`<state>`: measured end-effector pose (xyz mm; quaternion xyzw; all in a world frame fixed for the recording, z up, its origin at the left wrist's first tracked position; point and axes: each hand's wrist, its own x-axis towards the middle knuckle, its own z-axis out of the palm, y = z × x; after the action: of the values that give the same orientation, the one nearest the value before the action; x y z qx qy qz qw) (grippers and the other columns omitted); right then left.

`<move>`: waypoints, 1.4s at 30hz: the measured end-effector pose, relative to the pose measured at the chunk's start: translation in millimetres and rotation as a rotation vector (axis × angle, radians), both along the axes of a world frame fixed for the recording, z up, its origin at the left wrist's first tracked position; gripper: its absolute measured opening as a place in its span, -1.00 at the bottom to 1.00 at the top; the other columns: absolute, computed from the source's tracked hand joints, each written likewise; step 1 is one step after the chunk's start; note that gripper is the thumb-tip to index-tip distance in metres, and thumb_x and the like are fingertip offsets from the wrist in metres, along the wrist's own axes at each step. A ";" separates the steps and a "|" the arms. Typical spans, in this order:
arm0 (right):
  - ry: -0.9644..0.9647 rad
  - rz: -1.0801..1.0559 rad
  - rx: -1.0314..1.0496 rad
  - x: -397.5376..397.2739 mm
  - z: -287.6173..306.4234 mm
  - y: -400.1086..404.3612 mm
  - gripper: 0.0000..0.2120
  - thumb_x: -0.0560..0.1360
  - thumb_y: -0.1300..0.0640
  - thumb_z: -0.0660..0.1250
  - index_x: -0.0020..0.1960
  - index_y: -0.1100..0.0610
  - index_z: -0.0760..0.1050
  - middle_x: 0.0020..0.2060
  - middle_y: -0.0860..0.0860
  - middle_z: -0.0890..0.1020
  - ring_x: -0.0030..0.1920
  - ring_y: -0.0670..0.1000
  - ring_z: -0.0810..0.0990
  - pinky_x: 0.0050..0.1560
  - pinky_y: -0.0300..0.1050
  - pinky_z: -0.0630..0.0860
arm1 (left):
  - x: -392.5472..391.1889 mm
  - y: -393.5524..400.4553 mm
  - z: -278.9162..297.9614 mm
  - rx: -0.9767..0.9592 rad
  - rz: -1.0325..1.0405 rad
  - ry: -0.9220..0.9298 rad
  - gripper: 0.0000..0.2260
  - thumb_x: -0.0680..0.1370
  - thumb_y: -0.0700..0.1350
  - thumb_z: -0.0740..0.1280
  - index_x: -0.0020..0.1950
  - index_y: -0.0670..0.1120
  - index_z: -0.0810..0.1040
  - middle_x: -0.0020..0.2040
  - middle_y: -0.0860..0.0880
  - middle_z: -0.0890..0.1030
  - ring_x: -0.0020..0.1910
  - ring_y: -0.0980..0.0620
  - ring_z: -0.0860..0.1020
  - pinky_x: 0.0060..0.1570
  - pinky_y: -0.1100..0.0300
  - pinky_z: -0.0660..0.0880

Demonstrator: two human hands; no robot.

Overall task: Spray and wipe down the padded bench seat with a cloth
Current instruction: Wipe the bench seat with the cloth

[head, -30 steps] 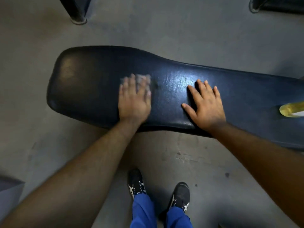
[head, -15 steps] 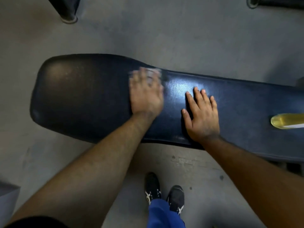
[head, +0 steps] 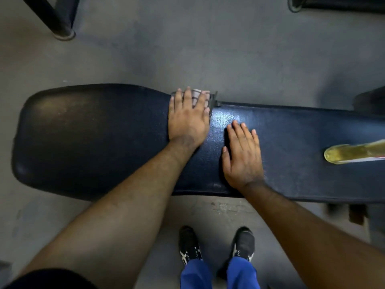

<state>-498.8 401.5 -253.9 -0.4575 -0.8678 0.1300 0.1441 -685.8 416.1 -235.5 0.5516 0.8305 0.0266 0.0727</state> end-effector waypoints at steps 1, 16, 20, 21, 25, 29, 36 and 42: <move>0.016 -0.001 -0.013 1.0 -1.5 0.4 -0.48 0.56 0.10 0.14 0.49 0.23 0.32 0.51 0.18 0.33 0.54 0.18 0.23 0.57 0.16 0.04 | 10.3 4.6 -0.3 -0.019 0.030 -0.010 -0.50 0.61 0.12 0.00 0.54 0.05 0.27 0.54 -0.21 0.24 0.53 -0.25 0.15 0.52 -0.13 0.01; -0.050 0.040 -0.127 37.3 8.6 0.9 -0.48 0.62 0.00 0.06 0.53 0.16 0.30 0.54 0.12 0.30 0.56 0.14 0.20 0.58 0.10 0.03 | 49.3 -100.0 9.4 -0.105 -0.292 -0.030 -0.48 0.64 0.12 -0.03 0.60 0.05 0.10 0.59 -0.19 0.10 0.57 -0.21 0.06 0.53 -0.13 0.04; -0.123 0.044 -0.085 58.8 10.3 -7.6 -0.49 0.61 -0.04 0.12 0.51 0.10 0.32 0.53 0.11 0.31 0.55 0.16 0.22 0.55 0.15 0.07 | 29.1 -92.0 9.1 -0.088 0.172 0.022 -0.48 0.65 0.10 0.01 0.60 0.02 0.08 0.59 -0.22 0.08 0.56 -0.25 0.05 0.53 -0.14 0.02; -0.129 0.015 -0.060 63.0 9.8 -8.6 -0.51 0.61 -0.05 0.14 0.50 0.07 0.35 0.52 0.12 0.34 0.54 0.18 0.25 0.53 0.18 0.09 | 49.6 -93.8 9.1 -0.066 0.198 0.025 -0.48 0.64 0.10 0.02 0.60 0.02 0.09 0.59 -0.24 0.09 0.56 -0.27 0.05 0.52 -0.16 0.03; -0.070 -0.042 -0.064 77.2 11.6 -12.8 -0.56 0.57 0.07 0.17 0.45 0.01 0.43 0.49 0.14 0.38 0.50 0.24 0.29 0.52 0.21 0.12 | 128.6 -143.4 3.1 -0.079 -0.201 -0.050 -0.47 0.63 0.13 0.04 0.60 0.05 0.12 0.59 -0.22 0.09 0.57 -0.25 0.05 0.53 -0.17 0.00; -0.051 -0.037 -0.058 94.9 10.2 -11.0 -0.54 0.54 0.14 0.18 0.44 0.04 0.45 0.47 0.16 0.40 0.49 0.26 0.30 0.52 0.21 0.13 | 97.1 -103.0 1.1 -0.029 -0.031 0.025 -0.47 0.63 0.13 0.02 0.58 0.01 0.17 0.58 -0.22 0.14 0.55 -0.26 0.11 0.51 -0.14 0.04; -0.051 -0.094 -0.050 121.1 10.8 12.1 -0.54 0.54 0.10 0.14 0.42 0.05 0.46 0.47 0.16 0.40 0.49 0.25 0.31 0.50 0.22 0.18 | 172.0 -118.0 5.3 -0.114 -0.388 -0.062 -0.47 0.63 0.14 0.01 0.59 0.04 0.11 0.60 -0.20 0.08 0.57 -0.24 0.05 0.53 -0.14 0.01; -0.080 0.010 0.058 146.3 -8.7 26.8 -0.54 0.63 0.05 0.11 0.50 0.12 0.35 0.51 0.15 0.35 0.51 0.20 0.28 0.50 0.14 0.15 | 114.6 -25.3 4.9 -0.052 0.160 -0.003 -0.46 0.64 0.13 0.00 0.60 0.00 0.06 0.59 -0.25 0.03 0.55 -0.31 0.01 0.51 -0.17 -0.02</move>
<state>-352.5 428.3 -262.6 -0.4535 -0.8786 0.0871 0.1220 -571.2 390.8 -230.6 0.4815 0.8722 0.0117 0.0856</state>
